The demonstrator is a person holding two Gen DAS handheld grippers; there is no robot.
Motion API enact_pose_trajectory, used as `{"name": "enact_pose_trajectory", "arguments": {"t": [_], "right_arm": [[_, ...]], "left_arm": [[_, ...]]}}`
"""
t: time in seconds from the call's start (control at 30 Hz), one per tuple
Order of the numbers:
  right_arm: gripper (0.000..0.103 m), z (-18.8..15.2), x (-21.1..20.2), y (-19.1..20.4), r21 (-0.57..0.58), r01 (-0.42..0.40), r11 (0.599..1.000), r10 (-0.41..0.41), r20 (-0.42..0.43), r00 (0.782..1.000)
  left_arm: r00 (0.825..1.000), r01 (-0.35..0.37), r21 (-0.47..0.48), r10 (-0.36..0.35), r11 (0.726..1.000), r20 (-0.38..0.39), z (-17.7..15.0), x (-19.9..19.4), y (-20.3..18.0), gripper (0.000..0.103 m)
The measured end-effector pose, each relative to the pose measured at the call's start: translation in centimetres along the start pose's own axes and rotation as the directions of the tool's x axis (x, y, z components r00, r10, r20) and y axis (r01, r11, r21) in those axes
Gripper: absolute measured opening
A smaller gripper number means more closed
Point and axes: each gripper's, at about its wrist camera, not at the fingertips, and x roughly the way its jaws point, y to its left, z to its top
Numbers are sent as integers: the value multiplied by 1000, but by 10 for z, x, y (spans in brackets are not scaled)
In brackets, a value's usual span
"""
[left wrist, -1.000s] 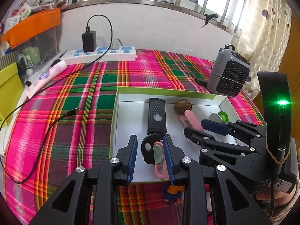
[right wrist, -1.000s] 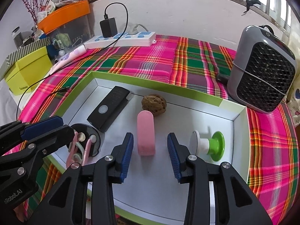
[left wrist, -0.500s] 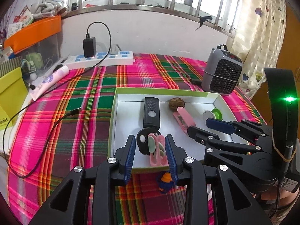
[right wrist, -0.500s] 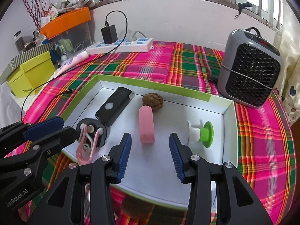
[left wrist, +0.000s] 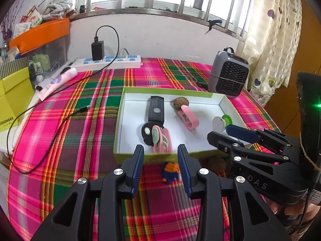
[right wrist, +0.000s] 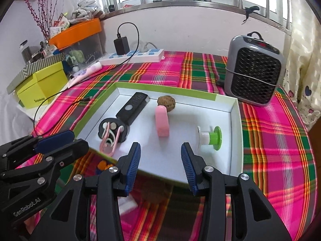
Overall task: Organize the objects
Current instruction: 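Withdraw both open tools from the box toward the remaining objects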
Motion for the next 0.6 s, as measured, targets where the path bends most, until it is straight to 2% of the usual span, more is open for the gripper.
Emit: {"name": "enact_pose_trajectory", "arguments": {"t": [0.37, 0.6], "right_arm": [[43, -25, -28, -6, 13, -5, 1000, 4, 33, 999], [43, -44, -34, -3, 2, -58, 998, 58, 30, 998]], "left_arm": [[999, 32, -19, -32, 999, -13, -22, -9, 2, 35], [999, 32, -48, -34, 998, -35, -37, -7, 10, 36]]}}
